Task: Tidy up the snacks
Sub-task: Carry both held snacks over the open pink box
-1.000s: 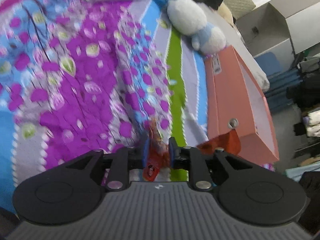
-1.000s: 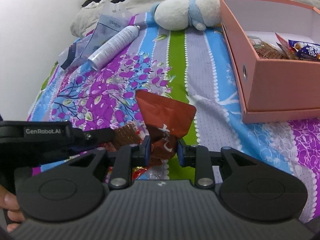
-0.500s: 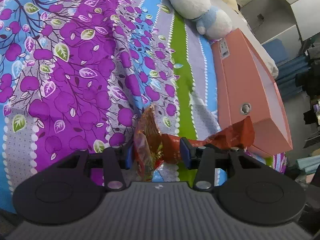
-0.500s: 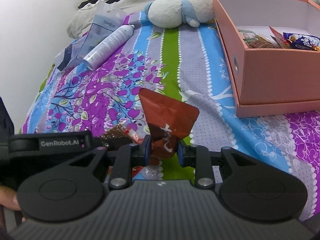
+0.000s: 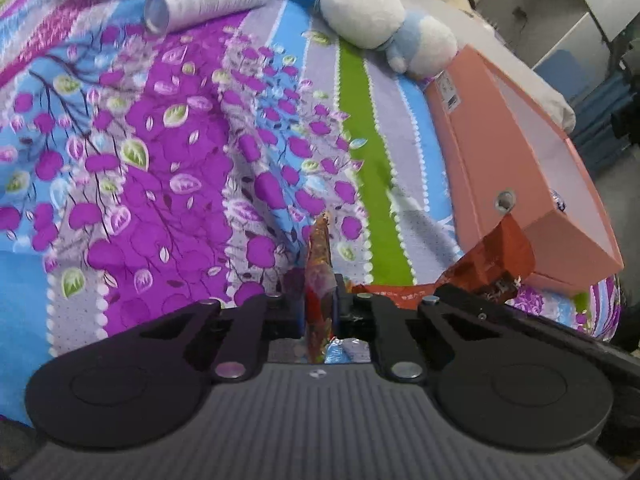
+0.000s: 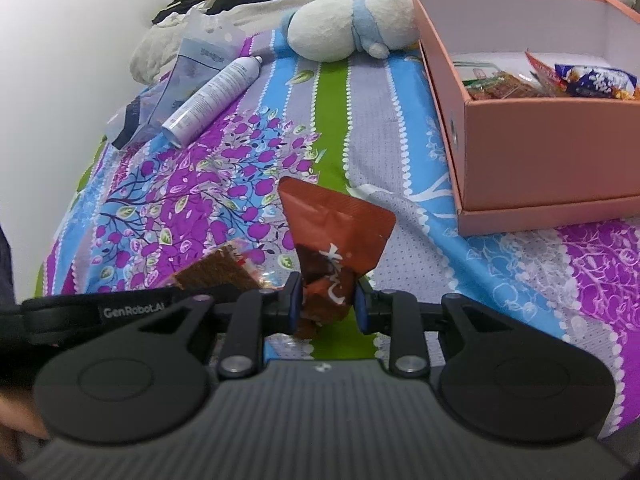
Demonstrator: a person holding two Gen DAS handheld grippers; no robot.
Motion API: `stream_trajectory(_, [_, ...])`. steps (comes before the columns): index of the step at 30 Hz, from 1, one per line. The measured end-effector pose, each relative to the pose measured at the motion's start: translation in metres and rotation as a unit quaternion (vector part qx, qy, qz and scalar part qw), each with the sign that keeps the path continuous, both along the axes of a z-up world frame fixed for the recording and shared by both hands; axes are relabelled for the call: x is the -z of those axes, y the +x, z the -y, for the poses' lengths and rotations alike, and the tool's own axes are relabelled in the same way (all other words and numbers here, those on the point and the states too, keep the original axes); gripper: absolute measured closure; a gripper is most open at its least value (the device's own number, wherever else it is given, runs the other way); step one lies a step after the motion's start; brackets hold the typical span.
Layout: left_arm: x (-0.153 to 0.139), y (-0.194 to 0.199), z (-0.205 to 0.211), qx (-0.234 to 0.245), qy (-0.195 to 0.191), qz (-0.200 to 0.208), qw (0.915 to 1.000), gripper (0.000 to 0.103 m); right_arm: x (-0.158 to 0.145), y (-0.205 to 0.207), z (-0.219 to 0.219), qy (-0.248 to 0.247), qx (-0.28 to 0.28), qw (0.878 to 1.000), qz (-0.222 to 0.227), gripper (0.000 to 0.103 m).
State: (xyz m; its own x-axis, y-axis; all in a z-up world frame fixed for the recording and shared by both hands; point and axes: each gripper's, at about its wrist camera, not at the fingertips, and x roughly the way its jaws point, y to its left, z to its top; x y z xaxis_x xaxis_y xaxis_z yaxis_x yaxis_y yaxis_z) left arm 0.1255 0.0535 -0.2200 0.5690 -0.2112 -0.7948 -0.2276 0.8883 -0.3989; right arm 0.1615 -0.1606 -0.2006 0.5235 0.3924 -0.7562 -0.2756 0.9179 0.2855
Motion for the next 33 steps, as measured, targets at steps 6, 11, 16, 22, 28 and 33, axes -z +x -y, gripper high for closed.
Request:
stream_trajectory(6, [-0.018, -0.005, 0.000, -0.001, 0.024, 0.016, 0.9996, 0.090, -0.008, -0.004, 0.008, -0.001, 0.011, 1.000, 0.010, 0.073])
stream_trajectory(11, [-0.035, -0.014, 0.000, 0.004, 0.028, 0.033, 0.9991, 0.091, -0.018, -0.011, 0.016, -0.008, 0.018, 1.000, 0.024, 0.073])
stream_trajectory(16, [-0.058, -0.025, 0.007, 0.012, 0.031, 0.056, 0.9979, 0.091, -0.035, -0.022, 0.025, -0.008, 0.023, 0.999, 0.040, 0.073])
stream_trajectory(22, [-0.094, -0.035, 0.020, 0.021, 0.039, 0.089, 0.9950, 0.091, -0.063, -0.036, 0.035, -0.009, 0.024, 0.997, 0.072, 0.073])
stream_trajectory(28, [-0.124, -0.044, 0.038, 0.044, 0.041, 0.123, 0.9906, 0.091, -0.091, -0.050, 0.045, -0.002, 0.030, 0.994, 0.101, 0.073])
stream_trajectory(33, [-0.144, -0.047, 0.054, 0.064, 0.034, 0.146, 0.9866, 0.091, -0.108, -0.060, 0.056, -0.002, 0.040, 0.992, 0.122, 0.073])
